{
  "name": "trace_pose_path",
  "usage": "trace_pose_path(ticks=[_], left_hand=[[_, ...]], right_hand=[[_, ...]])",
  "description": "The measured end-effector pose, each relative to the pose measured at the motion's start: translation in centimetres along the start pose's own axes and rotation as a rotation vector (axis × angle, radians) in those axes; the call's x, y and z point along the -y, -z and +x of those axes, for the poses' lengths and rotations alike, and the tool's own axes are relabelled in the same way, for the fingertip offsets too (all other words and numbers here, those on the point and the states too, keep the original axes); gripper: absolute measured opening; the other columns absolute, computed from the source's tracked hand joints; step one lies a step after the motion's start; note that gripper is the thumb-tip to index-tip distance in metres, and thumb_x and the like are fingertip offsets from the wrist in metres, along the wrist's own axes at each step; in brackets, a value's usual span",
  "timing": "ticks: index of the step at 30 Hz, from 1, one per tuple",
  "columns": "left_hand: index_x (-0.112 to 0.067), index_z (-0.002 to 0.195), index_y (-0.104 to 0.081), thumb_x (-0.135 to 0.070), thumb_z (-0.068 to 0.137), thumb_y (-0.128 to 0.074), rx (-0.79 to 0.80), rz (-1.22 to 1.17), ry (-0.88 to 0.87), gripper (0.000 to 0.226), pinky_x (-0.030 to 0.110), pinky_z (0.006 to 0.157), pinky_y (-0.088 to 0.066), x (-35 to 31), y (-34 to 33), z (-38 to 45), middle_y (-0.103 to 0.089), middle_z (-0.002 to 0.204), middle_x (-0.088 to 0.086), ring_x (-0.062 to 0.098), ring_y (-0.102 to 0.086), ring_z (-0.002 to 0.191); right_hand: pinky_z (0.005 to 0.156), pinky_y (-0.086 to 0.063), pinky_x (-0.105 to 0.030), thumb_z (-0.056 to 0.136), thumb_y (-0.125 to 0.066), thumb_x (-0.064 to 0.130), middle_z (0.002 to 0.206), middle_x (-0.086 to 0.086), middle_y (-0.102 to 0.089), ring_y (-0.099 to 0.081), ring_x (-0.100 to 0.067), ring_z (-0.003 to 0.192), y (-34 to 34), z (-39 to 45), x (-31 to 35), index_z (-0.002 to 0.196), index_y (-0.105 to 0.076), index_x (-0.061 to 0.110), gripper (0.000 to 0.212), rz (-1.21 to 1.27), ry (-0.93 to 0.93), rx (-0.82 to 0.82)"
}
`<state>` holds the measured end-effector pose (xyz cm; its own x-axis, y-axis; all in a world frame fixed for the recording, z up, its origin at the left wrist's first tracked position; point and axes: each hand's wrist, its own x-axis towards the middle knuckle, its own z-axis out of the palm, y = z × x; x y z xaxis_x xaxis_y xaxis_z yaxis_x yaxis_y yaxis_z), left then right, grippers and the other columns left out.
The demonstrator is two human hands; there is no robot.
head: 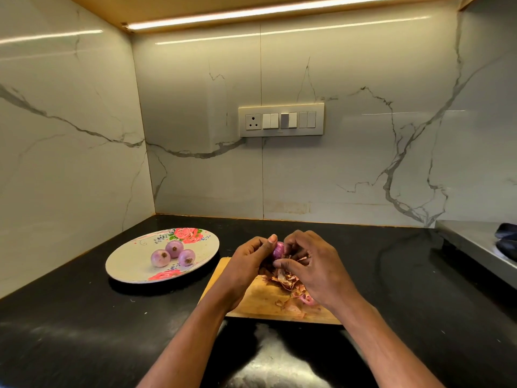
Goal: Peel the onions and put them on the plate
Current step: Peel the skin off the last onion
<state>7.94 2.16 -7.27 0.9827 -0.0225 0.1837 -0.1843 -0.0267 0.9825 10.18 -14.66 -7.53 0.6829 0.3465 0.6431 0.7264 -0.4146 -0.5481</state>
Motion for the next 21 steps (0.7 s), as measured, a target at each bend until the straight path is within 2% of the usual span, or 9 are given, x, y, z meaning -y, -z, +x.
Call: trace_pose_path(ticks=[4, 10, 13, 15, 17, 19, 21], left_hand=[[-0.002, 0.114, -0.063, -0.050, 0.095, -0.050, -0.012, -0.005, 0.018, 0.054, 0.036, 0.083, -0.053, 0.09, 0.11, 0.09, -0.068, 0.101, 0.018, 0.025, -0.063, 0.089], [-0.005, 0.117, -0.065, -0.047, 0.099, -0.046, -0.029, -0.054, 0.021, 0.049, 0.034, 0.084, -0.053, 0.00, 0.32, 0.04, -0.067, 0.108, 0.021, 0.023, -0.063, 0.090], [-0.009, 0.118, -0.067, -0.049, 0.100, -0.043, -0.055, -0.068, 0.004, 0.050, 0.028, 0.076, -0.054, -0.13, 0.45, 0.06, -0.068, 0.108, 0.018, 0.020, -0.062, 0.088], [-0.010, 0.117, -0.067, -0.052, 0.099, -0.042, -0.056, -0.031, 0.009, 0.053, 0.027, 0.078, -0.055, -0.10, 0.52, 0.15, -0.070, 0.110, 0.017, 0.020, -0.065, 0.090], [-0.011, 0.116, -0.068, -0.054, 0.099, -0.040, -0.055, 0.020, 0.015, 0.054, 0.028, 0.081, -0.056, -0.05, 0.47, 0.18, -0.071, 0.109, 0.017, 0.021, -0.067, 0.092], [-0.010, 0.114, -0.068, -0.054, 0.100, -0.039, -0.053, 0.048, 0.020, 0.055, 0.030, 0.081, -0.055, -0.04, 0.41, 0.20, -0.071, 0.108, 0.017, 0.021, -0.066, 0.091], [-0.008, 0.112, -0.069, -0.054, 0.100, -0.039, -0.062, 0.072, 0.024, 0.056, 0.025, 0.074, -0.053, -0.08, 0.34, 0.17, -0.071, 0.101, 0.015, 0.017, -0.064, 0.086]], right_hand=[[0.070, -0.046, -0.010, 0.080, -0.079, 0.037, 0.090, 0.014, -0.056, -0.055, 0.000, 0.086, 0.08, 0.08, 0.04, 0.079, -0.055, 0.038, 0.025, 0.009, -0.026, -0.017], [0.071, -0.048, -0.010, 0.081, -0.081, 0.032, 0.091, 0.012, -0.065, -0.063, 0.001, 0.085, 0.20, 0.21, 0.19, 0.085, -0.066, 0.029, 0.015, 0.143, -0.069, -0.047], [0.073, -0.050, -0.009, 0.083, -0.080, 0.027, 0.096, 0.014, -0.070, -0.067, 0.003, 0.090, 0.23, 0.23, 0.36, 0.097, -0.065, 0.033, 0.022, 0.206, -0.083, -0.023], [0.077, -0.056, -0.016, 0.082, -0.081, 0.029, 0.103, 0.016, -0.068, -0.067, 0.002, 0.093, 0.10, 0.17, 0.35, 0.106, -0.062, 0.039, 0.032, 0.167, -0.062, 0.005], [0.078, -0.058, -0.021, 0.081, -0.080, 0.032, 0.109, 0.017, -0.063, -0.066, 0.002, 0.093, -0.02, 0.09, 0.33, 0.108, -0.061, 0.045, 0.035, 0.116, -0.036, 0.008], [0.076, -0.057, -0.019, 0.081, -0.080, 0.035, 0.111, 0.020, -0.059, -0.065, 0.003, 0.092, -0.01, 0.08, 0.34, 0.106, -0.058, 0.049, 0.036, 0.075, -0.017, 0.000], [0.076, -0.058, -0.019, 0.080, -0.079, 0.036, 0.111, 0.020, -0.059, -0.065, 0.002, 0.091, 0.03, 0.07, 0.39, 0.106, -0.058, 0.050, 0.036, 0.051, 0.001, 0.003]])
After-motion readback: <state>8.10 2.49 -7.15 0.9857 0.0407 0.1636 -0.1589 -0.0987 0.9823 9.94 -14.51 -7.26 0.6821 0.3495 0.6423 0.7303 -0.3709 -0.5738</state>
